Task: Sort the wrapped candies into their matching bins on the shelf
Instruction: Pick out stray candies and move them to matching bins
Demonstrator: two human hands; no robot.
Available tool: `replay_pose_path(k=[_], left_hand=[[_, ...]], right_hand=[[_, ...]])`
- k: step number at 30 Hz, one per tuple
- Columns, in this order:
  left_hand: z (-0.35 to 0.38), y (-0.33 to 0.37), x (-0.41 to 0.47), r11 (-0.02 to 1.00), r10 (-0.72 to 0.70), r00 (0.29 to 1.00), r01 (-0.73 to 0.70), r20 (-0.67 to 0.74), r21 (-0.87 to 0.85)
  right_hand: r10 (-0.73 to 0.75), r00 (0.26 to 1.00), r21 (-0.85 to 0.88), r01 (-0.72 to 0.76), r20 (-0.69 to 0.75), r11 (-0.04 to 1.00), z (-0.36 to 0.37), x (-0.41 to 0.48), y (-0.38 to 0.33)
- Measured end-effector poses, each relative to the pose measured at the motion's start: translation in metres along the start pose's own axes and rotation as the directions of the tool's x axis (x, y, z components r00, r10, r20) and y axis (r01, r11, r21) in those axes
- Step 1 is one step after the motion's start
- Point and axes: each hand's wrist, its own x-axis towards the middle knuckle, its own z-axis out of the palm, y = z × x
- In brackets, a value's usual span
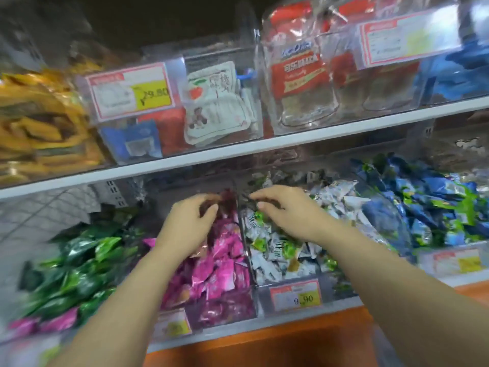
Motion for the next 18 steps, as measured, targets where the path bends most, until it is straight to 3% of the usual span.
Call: replay_pose_path(k=[5, 8, 10, 13, 18], left_hand=[[-0.009, -0.043, 0.02, 0.992, -0.122, 0.98, 0.117, 0.157, 0.039], [-0.002, -0.044, 0.034, 0.99, -0.061, 0.952, 0.019, 0.298, 0.142], [0.004, -0.035, 0.045, 0.991, 0.036, 0.946, -0.076, 0.323, 0.11], [0.016, -0.03, 0.065, 0.996, 0.072, 0.939, -0.088, 0.336, 0.034], [0.031, -0.036, 0.083, 0.993, 0.008, 0.846, -0.068, 0.534, 0.092]], right_hand=[[0.029, 0.996, -0.041, -0.025, 0.088, 0.999, 0.03, 0.02, -0.007], [0.086, 0.995, 0.04, -0.088, 0.051, 0.995, 0.033, 0.027, -0.006], [0.094, 0.995, 0.075, -0.096, 0.03, 0.993, 0.033, 0.031, -0.004], [0.097, 0.995, 0.123, -0.097, 0.011, 0.988, 0.034, 0.034, -0.002], [0.113, 0.994, 0.161, -0.112, 0.008, 0.98, 0.034, 0.035, 0.0]])
